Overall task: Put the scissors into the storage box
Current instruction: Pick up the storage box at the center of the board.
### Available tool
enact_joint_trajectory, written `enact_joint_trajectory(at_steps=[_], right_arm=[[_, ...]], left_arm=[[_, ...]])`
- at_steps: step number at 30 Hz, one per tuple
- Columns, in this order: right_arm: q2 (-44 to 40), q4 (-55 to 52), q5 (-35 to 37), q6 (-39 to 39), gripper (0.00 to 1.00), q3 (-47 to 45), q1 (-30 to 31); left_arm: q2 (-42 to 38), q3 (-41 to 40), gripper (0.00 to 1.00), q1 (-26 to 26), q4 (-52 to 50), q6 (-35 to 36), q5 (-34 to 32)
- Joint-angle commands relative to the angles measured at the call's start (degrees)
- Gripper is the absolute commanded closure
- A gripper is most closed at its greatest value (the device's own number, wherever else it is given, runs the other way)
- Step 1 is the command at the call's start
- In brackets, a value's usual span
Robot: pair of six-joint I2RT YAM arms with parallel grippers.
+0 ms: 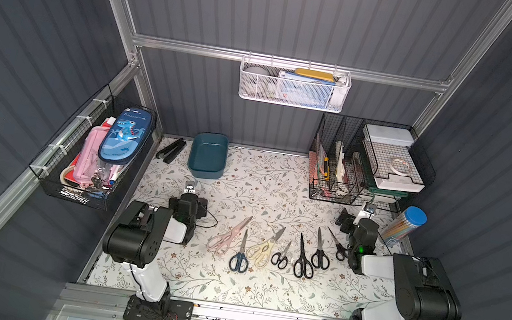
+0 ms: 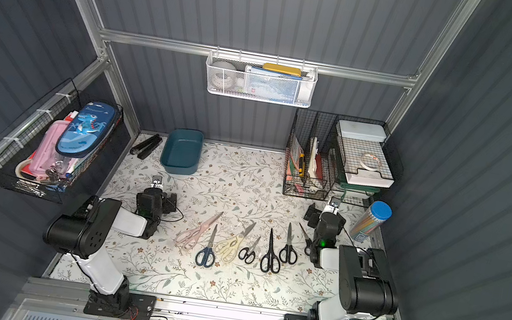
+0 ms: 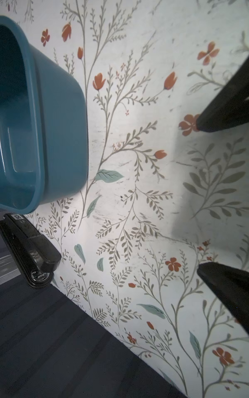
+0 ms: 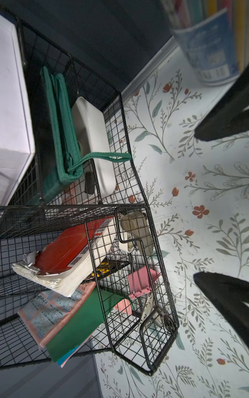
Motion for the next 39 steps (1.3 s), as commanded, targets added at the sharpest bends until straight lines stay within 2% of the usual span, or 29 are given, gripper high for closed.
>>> enact_joint_trajectory(at_steps=[1,15,17,18,20,22,24,26,28,30,34,39], right_arm=[[0.4,0.6,-0.3,-0.3,0.01,0.0,0.0],[0.3,0.4,-1.4,0.0,0.01,0.0,-0.6],[-0.8,3.0,-1.6,-0.5,0.03,-1.1,-0.4],[-3.3,0.7,-1.0,-1.7,0.04,-1.3,0.5],[-11.2,-11.2,2.1,-5.2,0.07,1.4,4.4],[-16.4,-24.7,5.1,-5.6,0.1,6.4,8.6],[-17.7,-28.1,1.8,-4.3,0.11,9.7,10.1],[-16.8,-30.7,-2.4,-3.6,0.14,12.9,11.7],[-14.8,-33.5,-2.0,-3.5,0.14,16.1,13.7],[-13.1,-36.4,-1.1,-3.8,0.14,18.5,15.3],[-12.0,-36.6,1.4,-2.9,0.13,18.0,15.6],[-14.6,-36.0,-0.9,-0.6,0.13,13.9,15.5]], left_arm=[[-1.0,0.5,0.01,0.0,0.1,-0.7,-0.5],[-1.0,0.5,0.01,0.0,0.2,-0.7,-0.2],[-2.5,-0.2,0.01,-0.3,2.5,2.4,-1.5],[-5.4,0.7,0.02,-1.8,0.4,4.4,-2.1],[-14.5,9.0,0.05,-5.4,-21.8,0.4,-8.0],[-17.1,18.3,0.06,-4.1,-35.5,-2.6,-2.7],[-12.9,31.7,0.06,-3.0,-50.5,-3.9,2.9],[-3.5,48.5,0.13,-2.8,-67.5,-3.4,7.1],[5.1,63.1,0.16,-2.9,-79.5,-4.4,7.4],[11.7,72.5,0.16,-2.9,-82.9,-5.7,11.4],[24.0,90.9,0.16,-2.9,-90.9,-5.0,9.2],[38.4,111.5,0.14,-2.6,-101.6,-3.2,8.3]])
